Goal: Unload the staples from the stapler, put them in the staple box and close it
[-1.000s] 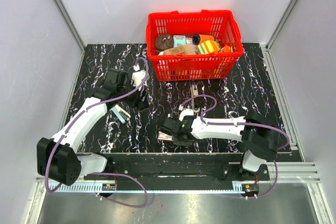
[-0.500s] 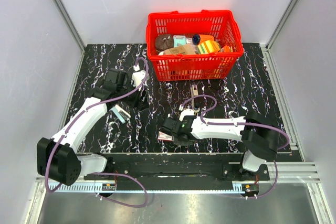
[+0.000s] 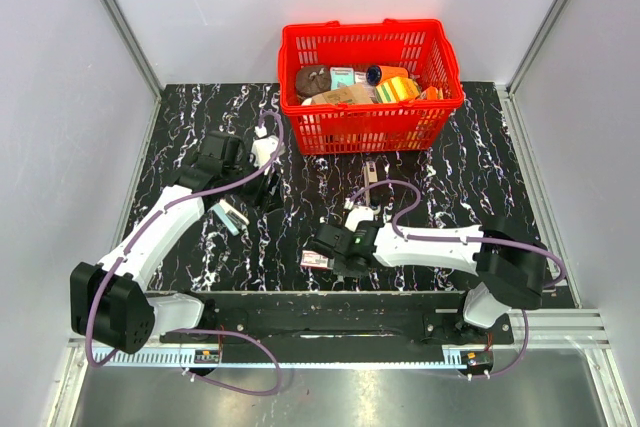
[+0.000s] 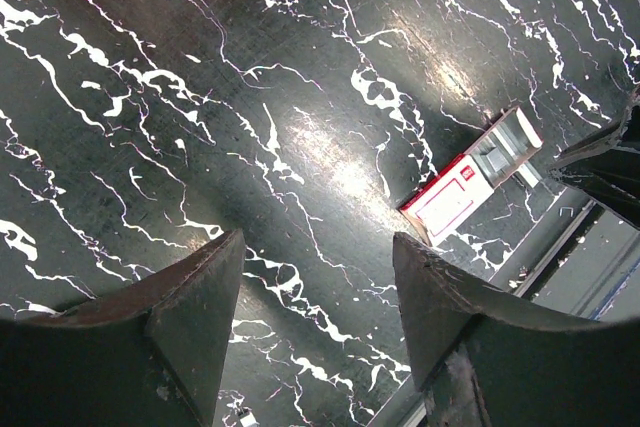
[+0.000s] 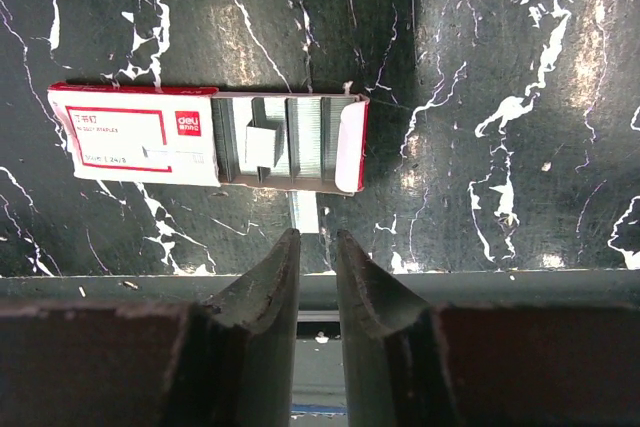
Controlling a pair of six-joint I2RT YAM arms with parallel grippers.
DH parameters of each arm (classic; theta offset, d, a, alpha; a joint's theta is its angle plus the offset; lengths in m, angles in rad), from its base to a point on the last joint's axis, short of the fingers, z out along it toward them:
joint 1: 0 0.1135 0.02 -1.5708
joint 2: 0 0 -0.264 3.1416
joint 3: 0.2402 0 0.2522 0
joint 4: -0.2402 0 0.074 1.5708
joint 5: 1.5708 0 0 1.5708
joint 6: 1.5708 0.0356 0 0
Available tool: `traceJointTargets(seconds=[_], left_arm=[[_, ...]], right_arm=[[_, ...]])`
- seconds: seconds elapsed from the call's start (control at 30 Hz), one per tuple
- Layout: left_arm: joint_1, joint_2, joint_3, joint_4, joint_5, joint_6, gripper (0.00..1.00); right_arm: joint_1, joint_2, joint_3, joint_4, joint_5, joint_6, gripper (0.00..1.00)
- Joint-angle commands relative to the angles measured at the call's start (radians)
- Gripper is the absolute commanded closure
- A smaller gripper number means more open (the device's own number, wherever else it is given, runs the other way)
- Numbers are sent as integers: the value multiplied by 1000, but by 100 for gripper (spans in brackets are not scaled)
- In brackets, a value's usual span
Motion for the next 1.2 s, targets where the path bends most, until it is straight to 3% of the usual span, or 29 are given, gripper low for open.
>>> traceJointTargets(seconds=[0.0, 0.2, 0.43, 0.6, 0.8, 1.17], left_arm=[[-5, -28, 18, 5, -13, 19, 35], [-3, -29, 19, -6, -13, 28, 35], [-3, -32, 24, -7, -24, 34, 35], [-3, -35, 25, -13, -29, 41, 35], [-5, -42, 30, -18, -33, 44, 35], [-5, -51, 42, -32, -24, 62, 35]], right_arm=[[16, -9, 2, 24, -13, -14, 74], [28, -1, 1, 27, -31, -31, 71], [33, 70, 45, 29, -66, -85, 55], [37, 96, 64, 21, -63, -93, 54], [37, 116, 75, 12, -49, -93, 60], [37, 151, 104, -16, -39, -94, 81]])
